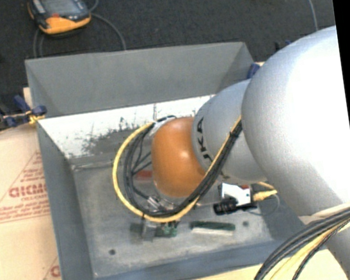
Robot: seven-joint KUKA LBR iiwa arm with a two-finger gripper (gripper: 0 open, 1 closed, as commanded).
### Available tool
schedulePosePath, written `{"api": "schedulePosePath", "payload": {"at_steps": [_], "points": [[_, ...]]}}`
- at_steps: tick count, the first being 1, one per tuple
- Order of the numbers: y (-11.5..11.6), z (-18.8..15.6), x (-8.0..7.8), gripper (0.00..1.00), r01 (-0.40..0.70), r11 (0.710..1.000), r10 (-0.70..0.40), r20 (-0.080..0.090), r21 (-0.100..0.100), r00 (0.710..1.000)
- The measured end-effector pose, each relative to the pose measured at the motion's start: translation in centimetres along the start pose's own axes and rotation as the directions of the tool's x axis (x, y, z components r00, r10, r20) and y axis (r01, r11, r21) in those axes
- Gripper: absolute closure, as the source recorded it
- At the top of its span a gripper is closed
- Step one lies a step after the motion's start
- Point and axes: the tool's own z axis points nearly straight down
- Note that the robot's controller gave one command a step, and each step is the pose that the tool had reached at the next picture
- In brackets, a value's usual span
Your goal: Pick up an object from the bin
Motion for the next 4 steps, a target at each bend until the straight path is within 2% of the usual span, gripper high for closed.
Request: {"api": "schedulePosePath", "payload": {"at_steps": [2, 3, 4], "points": [[-0.1, -0.4, 0.1, 1.0, -0.001, 1.0, 0.001, -0.001, 0.0, 1.0], [-0.1, -2.0, 0.1, 1.0, -0.002, 1.0, 0.002, -0.004, 0.003, 1.0], [-0.1, -3.3, 0.0, 1.0, -0.003, 1.0, 0.003, 0.001, 0.0, 1.0]]}}
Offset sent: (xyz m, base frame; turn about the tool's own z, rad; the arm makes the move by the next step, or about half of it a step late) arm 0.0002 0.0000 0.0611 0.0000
